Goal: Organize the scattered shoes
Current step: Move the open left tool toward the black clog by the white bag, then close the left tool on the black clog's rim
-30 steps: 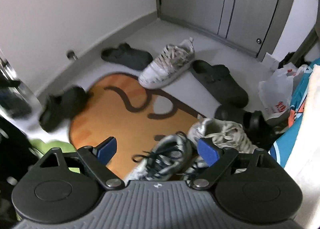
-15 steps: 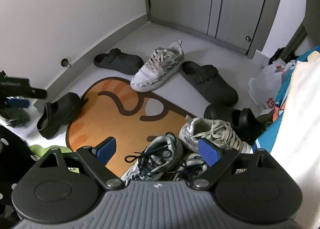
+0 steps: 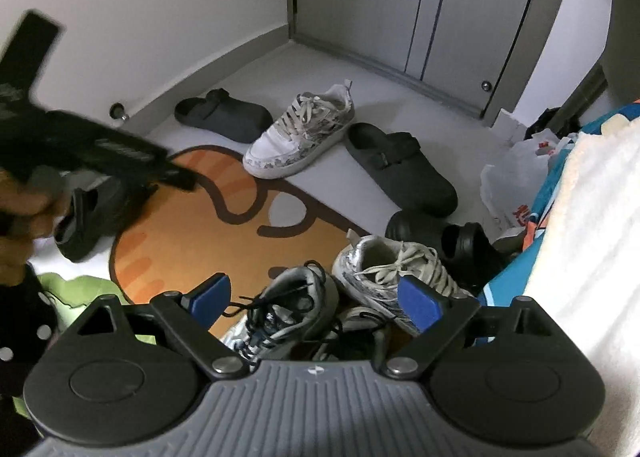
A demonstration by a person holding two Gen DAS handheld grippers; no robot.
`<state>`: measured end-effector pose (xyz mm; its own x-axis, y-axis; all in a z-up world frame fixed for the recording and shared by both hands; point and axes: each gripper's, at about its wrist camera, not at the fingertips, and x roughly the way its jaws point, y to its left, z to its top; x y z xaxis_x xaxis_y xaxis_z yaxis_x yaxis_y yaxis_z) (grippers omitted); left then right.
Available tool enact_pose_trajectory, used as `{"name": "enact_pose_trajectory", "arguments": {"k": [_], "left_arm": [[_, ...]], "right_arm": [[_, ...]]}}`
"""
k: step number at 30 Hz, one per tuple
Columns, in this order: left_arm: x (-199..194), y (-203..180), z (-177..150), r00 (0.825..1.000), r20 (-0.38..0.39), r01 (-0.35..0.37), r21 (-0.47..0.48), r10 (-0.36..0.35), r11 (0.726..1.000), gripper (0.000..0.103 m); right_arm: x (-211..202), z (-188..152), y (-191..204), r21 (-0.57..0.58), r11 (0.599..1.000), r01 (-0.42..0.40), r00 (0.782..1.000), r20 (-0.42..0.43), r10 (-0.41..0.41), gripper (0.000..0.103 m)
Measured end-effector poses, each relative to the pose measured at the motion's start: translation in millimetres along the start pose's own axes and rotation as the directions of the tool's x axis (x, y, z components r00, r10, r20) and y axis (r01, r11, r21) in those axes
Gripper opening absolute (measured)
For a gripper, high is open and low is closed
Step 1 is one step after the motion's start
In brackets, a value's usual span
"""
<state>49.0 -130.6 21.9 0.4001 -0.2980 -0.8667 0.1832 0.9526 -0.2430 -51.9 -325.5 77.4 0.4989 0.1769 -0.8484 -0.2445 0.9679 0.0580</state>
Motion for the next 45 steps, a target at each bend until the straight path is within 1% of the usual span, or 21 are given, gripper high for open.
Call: {"name": "enact_pose_trajectory", "arguments": {"k": [2, 3, 4, 5, 6, 7, 11, 13, 15, 17, 21, 24, 26, 27, 30, 34, 37, 39, 41, 42, 45], "left_arm": [[4.8, -9.6, 11.3, 1.000, 0.009, 0.015, 0.030, -0.015, 0.999, 0.072], [4.2, -14.8, 14.3, 1.000, 0.028, -0.006, 0.043, 0.005, 0.999, 0.072], [3.1, -20.2, 16.8, 0.998, 0.049, -0.032, 0.055, 0.030, 0.998, 0.072], [2.7, -26.8, 20.0, 0.998, 0.059, -0.034, 0.073, 0.030, 0.997, 0.073], [4.3, -31.2, 22.4, 0.998, 0.054, 0.012, 0.087, -0.017, 0.996, 0.073], [5.4, -33.3, 23.8, 0.998, 0.045, 0.029, 0.094, -0.033, 0.995, 0.073], [5.2, -39.2, 29.0, 0.998, -0.003, 0.065, 0.103, -0.065, 0.993, 0.073], [-0.3, -39.0, 34.7, 0.995, 0.002, 0.101, 0.090, -0.102, 0.991, 0.073], [-2.2, -40.6, 40.2, 0.993, 0.023, 0.117, 0.096, -0.119, 0.988, 0.077], [-0.4, -47.8, 46.1, 0.989, 0.054, 0.130, 0.155, -0.140, 0.979, 0.077], [13.9, -51.8, 48.7, 0.984, 0.051, 0.161, 0.159, -0.171, 0.974, 0.076], [40.0, -52.0, 50.0, 0.986, 0.013, 0.162, 0.139, -0.165, 0.977, 0.071], [48.9, -52.6, 52.4, 0.989, 0.001, 0.147, 0.140, -0.148, 0.979, 0.071], [52.7, -53.0, 54.7, 0.989, -0.006, 0.148, 0.142, -0.149, 0.979, 0.071], [71.0, -60.6, 70.9, 0.971, -0.053, 0.238, 0.157, -0.233, 0.958, 0.070], [100.6, -70.6, 87.5, 0.946, -0.127, 0.319, 0.204, -0.299, 0.925, 0.070], [128.7, -72.9, 97.1, 0.925, -0.158, 0.371, 0.170, -0.347, 0.913, 0.070], [143.9, -75.7, 100.3, 0.913, -0.171, 0.396, 0.155, -0.370, 0.905, 0.070], [169.1, -84.3, 104.4, 0.901, -0.197, 0.421, 0.176, -0.387, 0.890, 0.070], [176.3, -85.9, 104.6, 0.897, -0.205, 0.428, 0.181, -0.392, 0.885, 0.070], [208.9, -94.0, 103.2, 0.874, -0.235, 0.469, 0.180, -0.425, 0.865, 0.070]], "right_arm": [[-1.6, -4.0, 1.5, -0.021, 1.000, 0.015, 1.000, 0.005, -0.015, 0.094], [-2.5, -4.6, 2.5, -0.029, 0.999, 0.021, 1.000, 0.008, -0.021, 0.094], [-4.7, -5.8, 4.6, -0.057, 0.997, 0.054, 0.998, 0.019, -0.053, 0.094], [-6.2, -5.8, 4.9, -0.063, 0.996, 0.065, 0.998, 0.025, -0.064, 0.094], [-8.0, -5.5, 4.5, -0.062, 0.996, 0.066, 0.998, 0.029, -0.064, 0.094], [-10.7, -4.4, 3.2, -0.052, 0.997, 0.054, 0.998, 0.033, -0.053, 0.094], [-12.3, -2.9, 2.9, -0.061, 0.996, 0.064, 0.997, 0.034, -0.062, 0.094], [-13.1, -1.4, 3.9, -0.075, 0.994, 0.081, 0.996, 0.034, -0.078, 0.094], [-15.4, 0.0, 6.1, -0.073, 0.994, 0.086, 0.996, 0.036, -0.083, 0.094], [-13.9, -0.4, 9.9, -0.088, 0.992, 0.087, 0.996, 0.024, -0.085, 0.094], [-4.3, -3.9, 17.7, -0.124, 0.985, 0.120, 0.993, -0.006, -0.122, 0.094], [-3.4, -4.1, 18.5, -0.107, 0.991, 0.080, 0.996, -0.021, -0.082, 0.094], [-1.8, -5.0, 20.8, -0.108, 0.993, 0.041, 0.998, -0.038, -0.045, 0.094], [-2.5, -5.0, 21.1, -0.110, 0.993, 0.042, 0.998, -0.034, -0.046, 0.094], [-5.2, -3.6, 18.3, -0.075, 0.996, 0.047, 0.999, -0.022, -0.049, 0.094], [-6.5, -0.2, 7.8, 0.048, 0.999, -0.026, 0.999, -0.038, 0.028, 0.094], [-4.9, -0.8, 9.6, 0.055, 0.998, 0.039, 0.998, -0.044, -0.037, 0.097], [-3.1, -1.6, 12.9, 0.047, 0.992, 0.119, 0.992, -0.043, -0.117, 0.098], [-1.0, -3.7, 13.1, 0.057, 0.978, 0.199, 0.980, -0.036, -0.197, 0.098], [-0.1, -3.8, 11.2, 0.065, 0.975, 0.213, 0.977, -0.037, -0.210, 0.098], [6.7, -1.8, 0.3, 0.118, 0.955, 0.273, 0.962, -0.059, -0.268, 0.098]]}}
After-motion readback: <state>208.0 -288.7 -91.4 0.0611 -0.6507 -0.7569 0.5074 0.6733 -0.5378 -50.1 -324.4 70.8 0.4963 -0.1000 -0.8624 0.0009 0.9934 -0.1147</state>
